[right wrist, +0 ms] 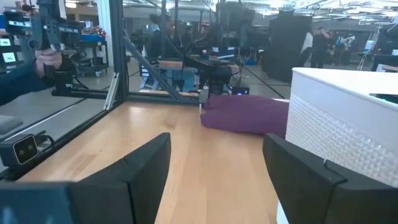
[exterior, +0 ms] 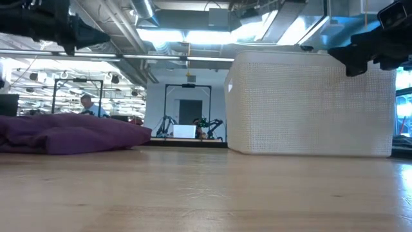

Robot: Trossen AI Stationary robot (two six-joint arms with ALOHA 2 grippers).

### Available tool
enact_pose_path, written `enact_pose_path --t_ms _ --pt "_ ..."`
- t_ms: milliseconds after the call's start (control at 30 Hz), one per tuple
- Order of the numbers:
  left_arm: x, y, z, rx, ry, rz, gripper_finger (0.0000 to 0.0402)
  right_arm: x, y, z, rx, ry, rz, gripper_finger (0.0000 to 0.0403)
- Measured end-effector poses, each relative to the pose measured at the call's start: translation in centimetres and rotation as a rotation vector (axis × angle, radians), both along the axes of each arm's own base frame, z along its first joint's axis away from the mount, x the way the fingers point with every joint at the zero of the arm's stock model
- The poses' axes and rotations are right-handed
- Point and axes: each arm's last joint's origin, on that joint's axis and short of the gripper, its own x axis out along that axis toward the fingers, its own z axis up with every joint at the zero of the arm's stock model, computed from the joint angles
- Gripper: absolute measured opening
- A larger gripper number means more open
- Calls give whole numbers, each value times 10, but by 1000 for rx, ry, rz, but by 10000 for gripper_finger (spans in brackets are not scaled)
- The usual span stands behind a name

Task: Pick & place medical supplies in basket/bin
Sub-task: Return to Home Position

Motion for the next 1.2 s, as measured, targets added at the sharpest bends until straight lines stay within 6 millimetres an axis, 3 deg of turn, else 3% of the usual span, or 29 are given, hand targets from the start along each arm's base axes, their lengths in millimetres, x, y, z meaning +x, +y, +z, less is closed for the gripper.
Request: enact_pose_path --t_ms 167,533,1033,1200 --pt "8 4 -31 -33 -13 -5 11 0 0 0 -2 -1 0 257" --pt "13 9 -56 -76 14 59 11 0 0 0 17 -2 1 257" --pt "15 11 -63 0 71 101 12 0 0 0 -66 -5 -4 257" --pt "15 11 -63 -48 39 97 11 0 0 0 -59 -4 -4 257"
